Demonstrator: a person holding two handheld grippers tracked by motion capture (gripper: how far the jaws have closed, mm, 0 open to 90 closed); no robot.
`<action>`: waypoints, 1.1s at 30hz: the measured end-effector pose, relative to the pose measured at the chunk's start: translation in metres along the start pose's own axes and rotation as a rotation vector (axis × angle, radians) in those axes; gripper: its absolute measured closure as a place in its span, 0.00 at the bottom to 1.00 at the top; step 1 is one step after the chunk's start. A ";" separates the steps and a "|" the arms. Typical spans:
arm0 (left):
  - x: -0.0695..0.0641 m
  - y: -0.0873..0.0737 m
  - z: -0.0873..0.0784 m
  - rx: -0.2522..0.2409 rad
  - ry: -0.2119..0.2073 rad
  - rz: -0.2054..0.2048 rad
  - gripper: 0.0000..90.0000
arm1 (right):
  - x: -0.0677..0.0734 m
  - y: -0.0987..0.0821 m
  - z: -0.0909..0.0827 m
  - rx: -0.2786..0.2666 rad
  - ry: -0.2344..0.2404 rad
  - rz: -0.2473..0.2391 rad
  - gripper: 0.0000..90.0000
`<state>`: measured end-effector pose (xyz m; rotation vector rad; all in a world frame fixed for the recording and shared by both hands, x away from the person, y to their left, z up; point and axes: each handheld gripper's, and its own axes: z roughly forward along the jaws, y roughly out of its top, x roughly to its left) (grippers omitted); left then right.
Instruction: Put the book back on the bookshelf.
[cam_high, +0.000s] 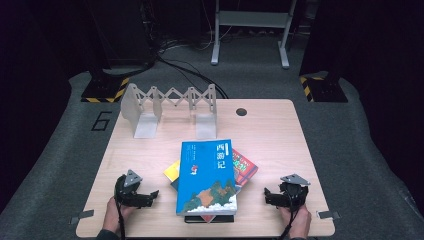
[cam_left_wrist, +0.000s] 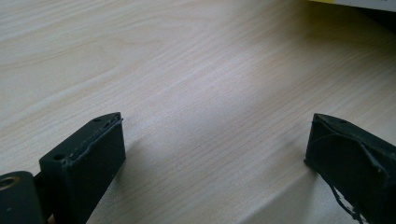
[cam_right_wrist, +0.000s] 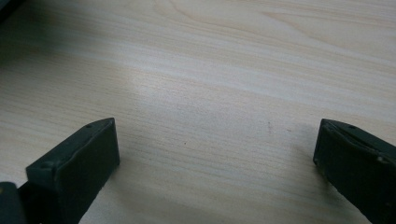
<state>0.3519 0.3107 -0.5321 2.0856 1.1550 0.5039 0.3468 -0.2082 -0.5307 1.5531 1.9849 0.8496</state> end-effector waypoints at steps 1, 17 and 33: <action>0.000 0.000 0.000 0.000 0.000 0.000 0.05 | 0.000 0.000 0.000 0.000 -0.002 0.001 0.00; 0.001 0.000 0.000 -0.002 0.004 0.005 0.05 | -0.004 0.006 -0.008 0.026 0.062 0.048 0.00; 0.001 0.000 0.000 -0.002 0.005 0.005 0.06 | 0.033 0.054 -0.048 0.011 0.279 -0.058 0.00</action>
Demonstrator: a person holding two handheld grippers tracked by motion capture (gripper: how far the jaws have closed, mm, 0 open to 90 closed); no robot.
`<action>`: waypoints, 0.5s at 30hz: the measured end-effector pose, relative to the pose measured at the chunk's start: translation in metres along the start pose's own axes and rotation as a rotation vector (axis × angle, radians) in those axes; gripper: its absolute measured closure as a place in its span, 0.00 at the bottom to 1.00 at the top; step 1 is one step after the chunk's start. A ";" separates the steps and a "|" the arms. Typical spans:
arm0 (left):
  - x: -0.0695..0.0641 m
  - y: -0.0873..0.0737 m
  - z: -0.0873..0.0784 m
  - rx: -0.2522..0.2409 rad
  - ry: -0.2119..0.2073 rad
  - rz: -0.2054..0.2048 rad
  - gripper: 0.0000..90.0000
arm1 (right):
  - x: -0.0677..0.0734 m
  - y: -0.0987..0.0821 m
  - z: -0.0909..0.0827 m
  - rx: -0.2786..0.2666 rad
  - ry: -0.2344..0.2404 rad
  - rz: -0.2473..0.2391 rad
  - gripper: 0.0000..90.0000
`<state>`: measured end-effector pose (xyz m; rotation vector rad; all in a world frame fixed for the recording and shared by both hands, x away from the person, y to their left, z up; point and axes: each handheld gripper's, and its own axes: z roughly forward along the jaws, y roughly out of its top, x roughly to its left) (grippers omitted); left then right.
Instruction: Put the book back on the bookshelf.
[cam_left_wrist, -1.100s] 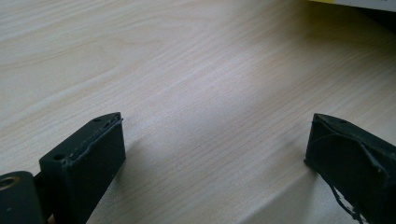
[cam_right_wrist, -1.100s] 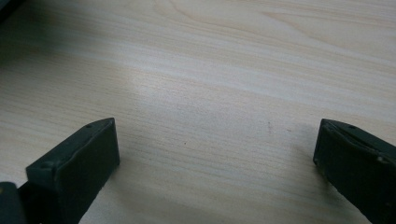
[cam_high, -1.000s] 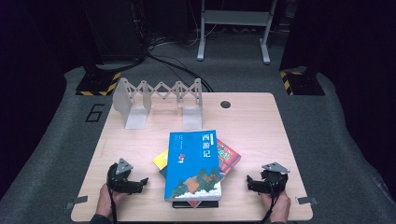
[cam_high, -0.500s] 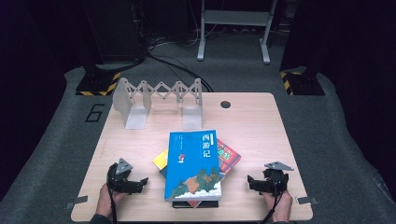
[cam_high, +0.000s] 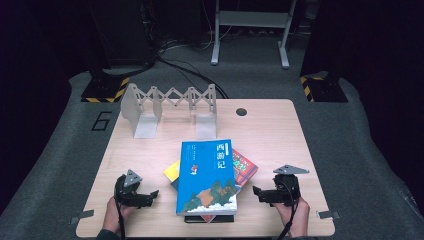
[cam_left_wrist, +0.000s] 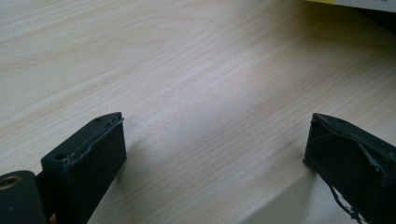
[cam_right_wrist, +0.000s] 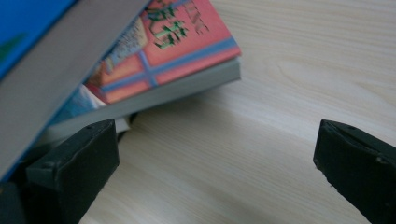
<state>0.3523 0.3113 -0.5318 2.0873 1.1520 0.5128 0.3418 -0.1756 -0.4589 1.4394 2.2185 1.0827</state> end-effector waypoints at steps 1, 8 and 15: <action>0.000 0.000 0.000 0.000 0.000 0.000 0.06 | 0.006 0.006 -0.001 -0.008 0.012 -0.016 0.00; 0.000 0.000 0.000 0.000 0.000 -0.001 0.06 | 0.023 0.021 0.001 -0.002 0.052 -0.057 0.00; 0.000 0.000 0.000 0.000 0.000 -0.001 0.06 | 0.043 0.037 0.005 0.009 0.093 -0.105 0.00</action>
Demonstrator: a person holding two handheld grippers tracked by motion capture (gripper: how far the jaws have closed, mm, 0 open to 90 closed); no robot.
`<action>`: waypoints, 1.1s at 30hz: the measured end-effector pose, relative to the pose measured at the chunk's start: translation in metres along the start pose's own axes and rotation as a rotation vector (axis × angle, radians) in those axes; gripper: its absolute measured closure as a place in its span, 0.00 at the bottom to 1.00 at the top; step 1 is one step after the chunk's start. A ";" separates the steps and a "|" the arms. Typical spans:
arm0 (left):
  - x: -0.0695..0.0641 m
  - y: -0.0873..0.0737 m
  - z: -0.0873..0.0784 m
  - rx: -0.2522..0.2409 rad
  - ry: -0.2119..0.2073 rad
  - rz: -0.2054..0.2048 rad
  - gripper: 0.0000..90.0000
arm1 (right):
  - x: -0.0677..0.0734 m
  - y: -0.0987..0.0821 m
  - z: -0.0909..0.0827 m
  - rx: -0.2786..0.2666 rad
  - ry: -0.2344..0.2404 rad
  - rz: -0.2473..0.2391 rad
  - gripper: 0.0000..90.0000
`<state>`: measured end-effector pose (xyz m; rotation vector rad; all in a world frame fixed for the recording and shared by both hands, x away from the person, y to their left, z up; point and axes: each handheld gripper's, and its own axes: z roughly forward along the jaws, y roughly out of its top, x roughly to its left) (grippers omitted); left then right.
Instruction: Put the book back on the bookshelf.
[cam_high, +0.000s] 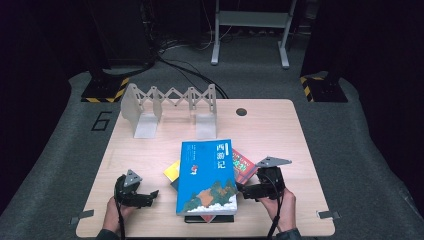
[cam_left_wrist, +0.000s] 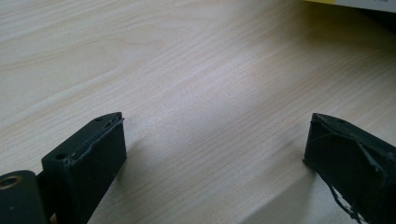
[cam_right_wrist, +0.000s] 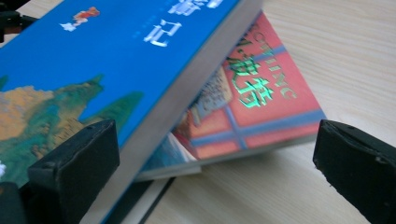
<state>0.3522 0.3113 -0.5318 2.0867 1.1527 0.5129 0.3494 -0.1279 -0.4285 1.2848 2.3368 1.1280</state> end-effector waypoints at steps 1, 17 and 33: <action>0.000 0.000 0.000 0.000 0.000 0.000 0.06 | 0.003 0.005 0.003 0.003 0.012 -0.014 0.00; 0.000 0.000 0.000 -0.001 0.000 0.000 0.06 | 0.025 0.024 0.027 0.065 0.070 -0.059 0.00; 0.000 0.000 0.000 0.002 0.001 0.003 0.07 | 0.029 0.027 0.048 0.109 0.092 -0.030 0.00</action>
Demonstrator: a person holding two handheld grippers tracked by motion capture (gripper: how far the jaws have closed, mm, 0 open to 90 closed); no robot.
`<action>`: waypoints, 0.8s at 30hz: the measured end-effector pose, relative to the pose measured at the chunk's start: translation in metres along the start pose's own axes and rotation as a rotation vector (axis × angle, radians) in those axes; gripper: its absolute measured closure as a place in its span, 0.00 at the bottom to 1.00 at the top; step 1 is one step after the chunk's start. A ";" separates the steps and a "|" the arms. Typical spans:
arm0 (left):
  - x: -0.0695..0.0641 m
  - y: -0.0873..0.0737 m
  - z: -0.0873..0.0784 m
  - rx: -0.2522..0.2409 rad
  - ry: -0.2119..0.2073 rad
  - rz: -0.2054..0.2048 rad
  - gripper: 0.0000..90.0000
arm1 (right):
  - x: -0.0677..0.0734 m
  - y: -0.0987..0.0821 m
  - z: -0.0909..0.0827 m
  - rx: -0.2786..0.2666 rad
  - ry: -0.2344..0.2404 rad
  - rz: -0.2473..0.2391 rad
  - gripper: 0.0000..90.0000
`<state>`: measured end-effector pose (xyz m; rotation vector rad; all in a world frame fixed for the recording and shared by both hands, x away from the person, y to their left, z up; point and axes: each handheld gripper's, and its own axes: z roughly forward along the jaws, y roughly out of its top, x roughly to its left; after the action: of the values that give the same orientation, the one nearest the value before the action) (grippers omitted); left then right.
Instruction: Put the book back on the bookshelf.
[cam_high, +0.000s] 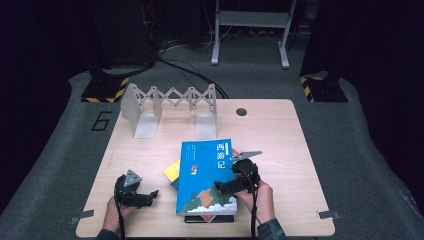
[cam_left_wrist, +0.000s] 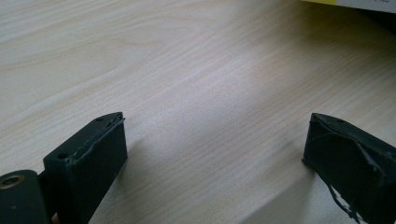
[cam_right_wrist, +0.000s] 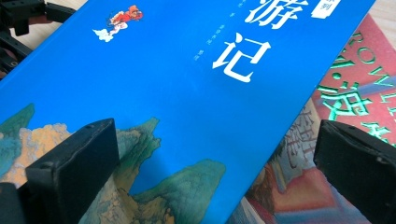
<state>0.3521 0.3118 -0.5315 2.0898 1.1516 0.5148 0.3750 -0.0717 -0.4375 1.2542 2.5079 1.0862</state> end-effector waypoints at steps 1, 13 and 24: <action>0.000 0.000 0.000 -0.002 0.000 -0.002 0.07 | 0.001 0.000 0.000 0.004 0.002 0.011 0.00; -0.001 0.000 0.001 -0.010 0.001 -0.013 0.07 | 0.002 0.002 0.001 0.011 0.036 -0.014 0.04; 0.000 0.000 0.000 -0.004 0.003 -0.006 0.07 | 0.001 0.000 0.000 -0.019 0.039 0.007 0.07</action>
<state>0.3520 0.3117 -0.5316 2.0818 1.1572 0.5173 0.3740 -0.0708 -0.4377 1.2491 2.5172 1.1439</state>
